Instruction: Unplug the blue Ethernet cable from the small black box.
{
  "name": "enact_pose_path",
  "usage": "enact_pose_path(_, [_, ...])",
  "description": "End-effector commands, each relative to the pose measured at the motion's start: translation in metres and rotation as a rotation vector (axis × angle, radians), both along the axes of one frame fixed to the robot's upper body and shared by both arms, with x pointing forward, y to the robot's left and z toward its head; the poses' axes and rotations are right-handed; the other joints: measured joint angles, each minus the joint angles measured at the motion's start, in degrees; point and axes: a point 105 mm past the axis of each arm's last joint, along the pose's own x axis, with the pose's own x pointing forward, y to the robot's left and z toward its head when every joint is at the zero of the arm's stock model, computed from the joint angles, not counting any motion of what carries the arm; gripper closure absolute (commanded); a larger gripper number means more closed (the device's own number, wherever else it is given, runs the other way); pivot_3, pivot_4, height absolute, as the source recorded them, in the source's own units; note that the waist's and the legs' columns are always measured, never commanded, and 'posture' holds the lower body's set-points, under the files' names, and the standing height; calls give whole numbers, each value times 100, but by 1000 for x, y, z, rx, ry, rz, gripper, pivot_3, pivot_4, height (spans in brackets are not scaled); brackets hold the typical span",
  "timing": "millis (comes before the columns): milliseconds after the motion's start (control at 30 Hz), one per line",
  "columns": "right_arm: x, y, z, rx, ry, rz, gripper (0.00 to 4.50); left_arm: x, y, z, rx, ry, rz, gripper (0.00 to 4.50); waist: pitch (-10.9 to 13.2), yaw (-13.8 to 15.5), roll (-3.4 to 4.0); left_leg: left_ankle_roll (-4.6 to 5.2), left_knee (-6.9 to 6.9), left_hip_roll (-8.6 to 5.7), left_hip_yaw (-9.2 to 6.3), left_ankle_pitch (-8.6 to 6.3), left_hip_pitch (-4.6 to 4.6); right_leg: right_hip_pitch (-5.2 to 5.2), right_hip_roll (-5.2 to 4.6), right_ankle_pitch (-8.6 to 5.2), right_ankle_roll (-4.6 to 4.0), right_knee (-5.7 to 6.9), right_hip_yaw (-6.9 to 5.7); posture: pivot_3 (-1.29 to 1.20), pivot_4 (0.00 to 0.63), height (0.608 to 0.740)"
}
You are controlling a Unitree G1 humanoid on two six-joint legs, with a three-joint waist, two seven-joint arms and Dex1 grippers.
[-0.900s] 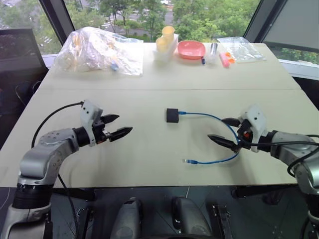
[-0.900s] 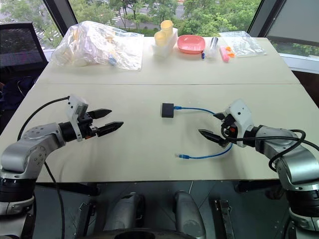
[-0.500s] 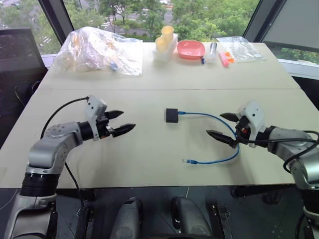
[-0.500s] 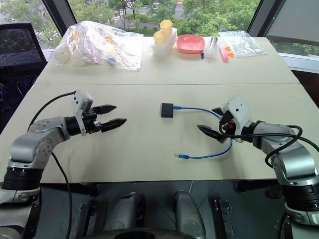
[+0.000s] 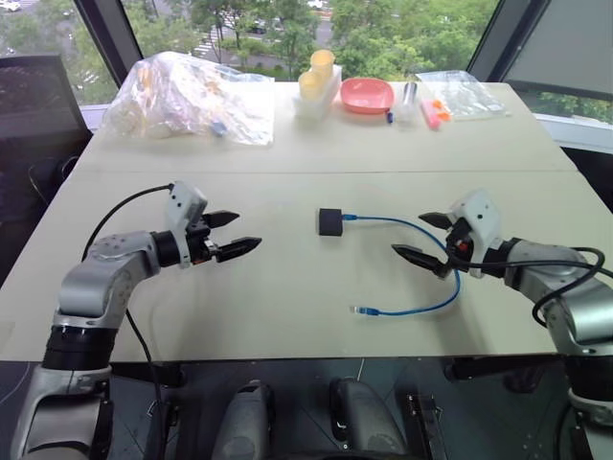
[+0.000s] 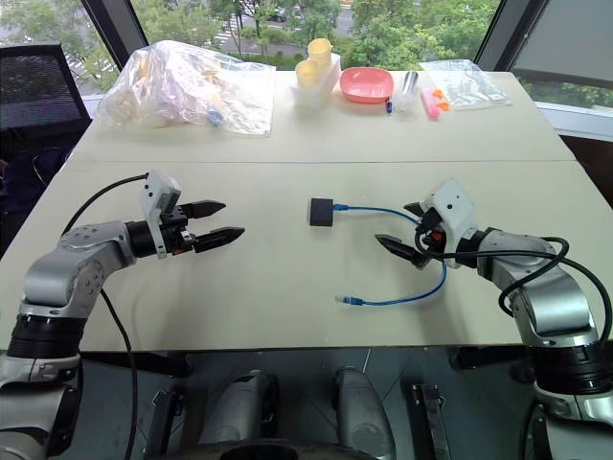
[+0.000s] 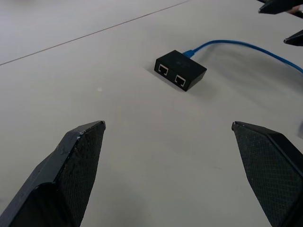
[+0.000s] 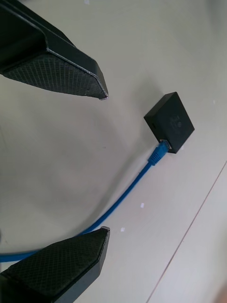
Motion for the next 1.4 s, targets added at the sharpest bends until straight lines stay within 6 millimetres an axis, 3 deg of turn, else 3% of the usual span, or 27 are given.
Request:
enact_pose_path(33, [20,14,4,-18,-36,41,0,4,-4,12,38,-40,-75,20,0,-21,0,0,1,-3,4,0,2,1,2,0,-1,0,0,0,150,740])
enact_pose_path(133, [33,24,4,-21,-35,75,0,5,-4,11,63,-28,-116,20,1,-28,1,0,2,-5,4,0,4,0,5,2,-4,5,1,0,150,740])
enact_pose_path(233, [76,43,2,-62,-24,95,0,-12,0,24,25,96,-271,20,10,-65,-9,1,-4,-4,4,1,-1,-6,10,2,-1,5,0,0,150,740])
enact_pose_path(400, [113,65,-13,-102,99,125,0,-23,8,42,31,91,-291,20,23,-191,-9,-2,-8,3,11,4,-3,-20,19,7,-6,15,6,0,150,740])
enact_pose_path(567, [106,70,-37,-175,247,193,0,-41,11,37,20,94,-228,20,23,-179,-9,-2,-22,6,5,3,-7,-23,2,9,29,26,1,0,150,740])
enact_pose_path(767, [107,74,-23,-120,237,227,0,-61,23,33,4,105,-127,20,23,-175,-9,-8,-14,7,-1,0,2,-13,-7,0,13,27,1,0,150,740])
enact_pose_path(867, [109,72,-18,-99,220,212,0,-62,28,31,1,103,-87,20,24,-176,-8,-22,-11,7,-10,9,11,-5,-8,1,2,29,1,0,150,740])
enact_pose_path(1067, [106,57,-43,-215,251,174,0,-58,21,31,7,85,-88,20,22,-182,-10,-31,-8,6,-7,14,15,-2,-6,6,-4,30,1,0,150,740])
enact_pose_path(1400, [109,54,-49,-206,247,102,0,-53,21,31,39,78,-100,20,20,-186,-6,-33,-8,4,5,15,17,0,-1,6,-4,32,3,0,150,740])
